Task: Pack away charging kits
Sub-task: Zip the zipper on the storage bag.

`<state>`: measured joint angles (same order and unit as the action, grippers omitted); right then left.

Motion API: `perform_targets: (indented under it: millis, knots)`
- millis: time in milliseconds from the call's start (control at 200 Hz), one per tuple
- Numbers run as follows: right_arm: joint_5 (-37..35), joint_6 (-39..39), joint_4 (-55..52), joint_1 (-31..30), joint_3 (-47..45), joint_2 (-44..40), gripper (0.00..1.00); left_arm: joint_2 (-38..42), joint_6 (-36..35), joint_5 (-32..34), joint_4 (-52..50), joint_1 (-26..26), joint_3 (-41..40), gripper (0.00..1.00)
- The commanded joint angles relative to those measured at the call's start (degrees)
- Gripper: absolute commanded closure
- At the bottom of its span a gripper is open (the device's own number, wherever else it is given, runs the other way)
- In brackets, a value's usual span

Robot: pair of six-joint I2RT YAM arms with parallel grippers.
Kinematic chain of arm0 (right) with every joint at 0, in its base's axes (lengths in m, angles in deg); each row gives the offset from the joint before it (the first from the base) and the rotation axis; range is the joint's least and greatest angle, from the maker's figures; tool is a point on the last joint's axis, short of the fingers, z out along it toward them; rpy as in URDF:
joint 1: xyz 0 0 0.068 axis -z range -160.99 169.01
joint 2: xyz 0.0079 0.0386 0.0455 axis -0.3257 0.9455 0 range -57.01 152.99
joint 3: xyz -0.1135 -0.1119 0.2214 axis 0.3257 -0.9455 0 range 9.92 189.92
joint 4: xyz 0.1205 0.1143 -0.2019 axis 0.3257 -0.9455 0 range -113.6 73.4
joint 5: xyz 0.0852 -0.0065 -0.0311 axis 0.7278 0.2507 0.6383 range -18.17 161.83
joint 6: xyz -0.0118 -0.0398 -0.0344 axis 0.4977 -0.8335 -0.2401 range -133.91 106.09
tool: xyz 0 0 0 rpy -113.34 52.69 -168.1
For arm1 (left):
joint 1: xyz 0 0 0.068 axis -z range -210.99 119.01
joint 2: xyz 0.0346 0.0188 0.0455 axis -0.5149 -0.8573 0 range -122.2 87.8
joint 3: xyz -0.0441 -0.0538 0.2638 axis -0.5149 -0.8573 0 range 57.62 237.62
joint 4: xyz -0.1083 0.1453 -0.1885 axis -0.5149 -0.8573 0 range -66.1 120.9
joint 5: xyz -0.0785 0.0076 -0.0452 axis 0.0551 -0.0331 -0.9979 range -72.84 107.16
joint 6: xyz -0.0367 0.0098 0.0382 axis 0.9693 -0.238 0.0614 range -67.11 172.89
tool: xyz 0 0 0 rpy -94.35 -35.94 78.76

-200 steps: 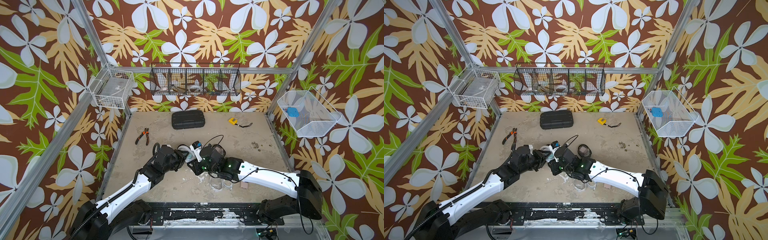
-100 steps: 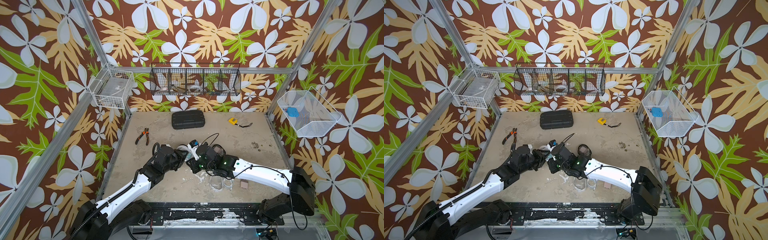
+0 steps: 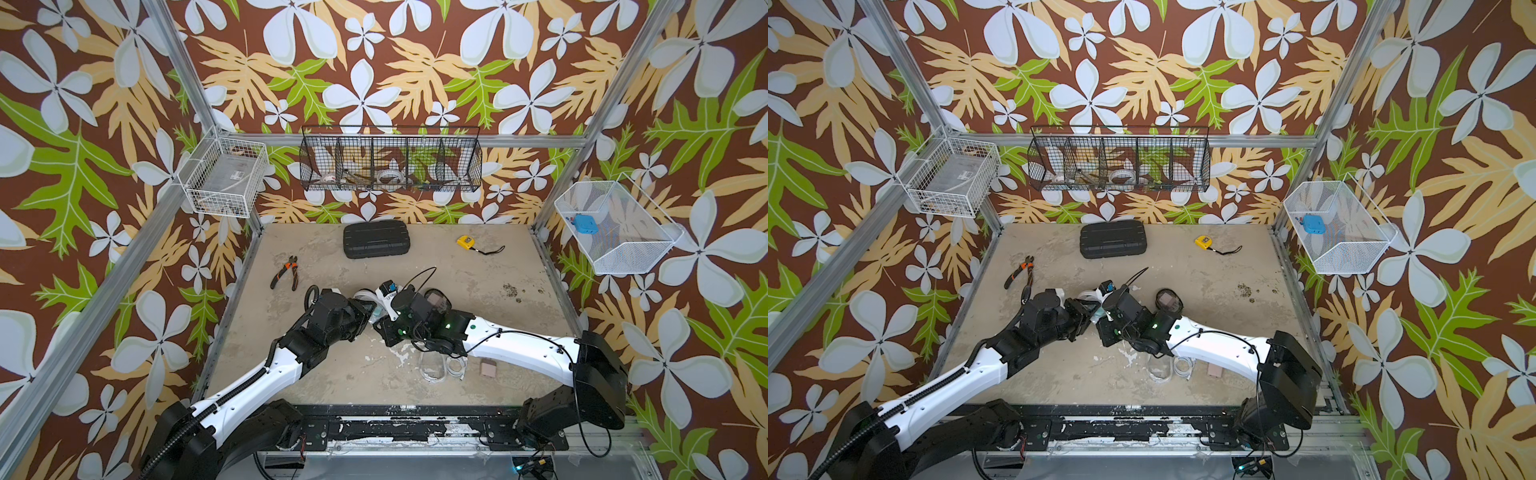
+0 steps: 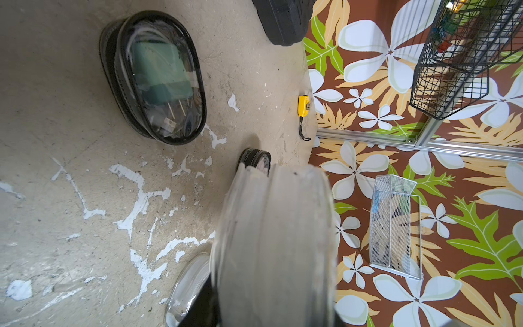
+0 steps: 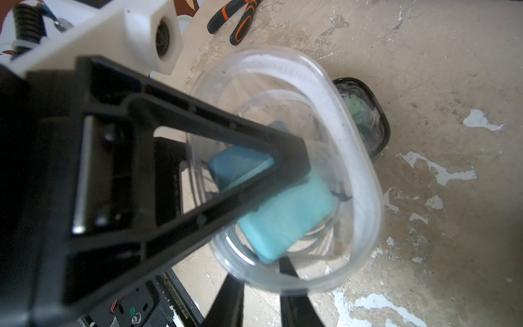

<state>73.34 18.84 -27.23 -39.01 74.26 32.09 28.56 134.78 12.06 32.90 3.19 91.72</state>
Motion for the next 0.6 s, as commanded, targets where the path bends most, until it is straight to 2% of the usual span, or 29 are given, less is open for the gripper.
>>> perform_targets:
  millis: [0, 200, 380, 596]
  knots:
    - [0.5, 0.2, 3.9, 0.0, 0.4, -0.1, 0.78, 0.2, 0.1, -2.9, 2.9, 0.1, 0.4, 1.00]
    - [-0.5, 0.8, 4.8, 0.1, -0.4, -1.1, 0.84, -0.2, 0.2, -3.3, 3.7, 0.1, 0.1, 1.00]
    - [0.1, 0.5, 4.1, 0.1, -0.7, -0.5, 1.00, 0.2, 0.3, -3.0, 3.6, 0.0, 0.0, 1.00]
    - [-1.4, 0.3, 2.7, 0.2, -4.0, -2.8, 1.00, 0.9, 0.6, -2.8, 3.7, 0.0, -0.6, 1.00]
